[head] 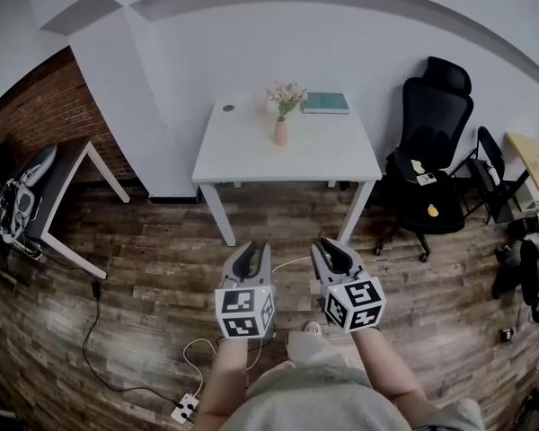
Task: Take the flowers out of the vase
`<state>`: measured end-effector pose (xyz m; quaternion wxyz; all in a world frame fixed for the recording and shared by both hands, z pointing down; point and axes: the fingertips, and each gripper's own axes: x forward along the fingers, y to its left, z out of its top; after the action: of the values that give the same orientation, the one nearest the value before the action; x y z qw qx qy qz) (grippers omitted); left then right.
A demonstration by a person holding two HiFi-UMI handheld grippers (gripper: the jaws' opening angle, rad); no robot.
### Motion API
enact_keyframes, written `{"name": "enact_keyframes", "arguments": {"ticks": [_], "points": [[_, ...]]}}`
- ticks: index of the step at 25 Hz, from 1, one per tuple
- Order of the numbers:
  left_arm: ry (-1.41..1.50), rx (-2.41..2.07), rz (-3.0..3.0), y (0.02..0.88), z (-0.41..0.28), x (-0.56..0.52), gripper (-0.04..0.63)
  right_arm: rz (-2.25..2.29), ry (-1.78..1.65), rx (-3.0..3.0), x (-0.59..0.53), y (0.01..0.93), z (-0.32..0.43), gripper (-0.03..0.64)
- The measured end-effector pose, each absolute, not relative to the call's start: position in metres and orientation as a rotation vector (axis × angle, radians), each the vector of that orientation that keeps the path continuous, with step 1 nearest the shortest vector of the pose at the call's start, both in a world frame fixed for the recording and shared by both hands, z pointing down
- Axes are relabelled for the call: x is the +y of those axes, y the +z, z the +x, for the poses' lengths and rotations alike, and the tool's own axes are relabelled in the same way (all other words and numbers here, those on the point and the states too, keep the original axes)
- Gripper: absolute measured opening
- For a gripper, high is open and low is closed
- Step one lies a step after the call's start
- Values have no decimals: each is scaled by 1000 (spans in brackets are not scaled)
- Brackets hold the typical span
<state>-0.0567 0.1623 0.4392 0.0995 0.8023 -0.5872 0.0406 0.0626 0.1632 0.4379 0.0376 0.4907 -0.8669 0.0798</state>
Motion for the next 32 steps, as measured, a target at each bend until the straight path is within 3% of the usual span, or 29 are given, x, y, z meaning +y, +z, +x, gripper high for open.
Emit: {"name": "enact_keyframes", "arguments": {"ticks": [11, 32], "points": [[147, -1746, 2347, 457, -72, 93, 152, 1506, 263, -2640, 86, 452, 58, 164], [134, -1796, 2323, 439, -87, -113, 175, 1466, 230, -2665, -132, 431, 45, 184]]}}
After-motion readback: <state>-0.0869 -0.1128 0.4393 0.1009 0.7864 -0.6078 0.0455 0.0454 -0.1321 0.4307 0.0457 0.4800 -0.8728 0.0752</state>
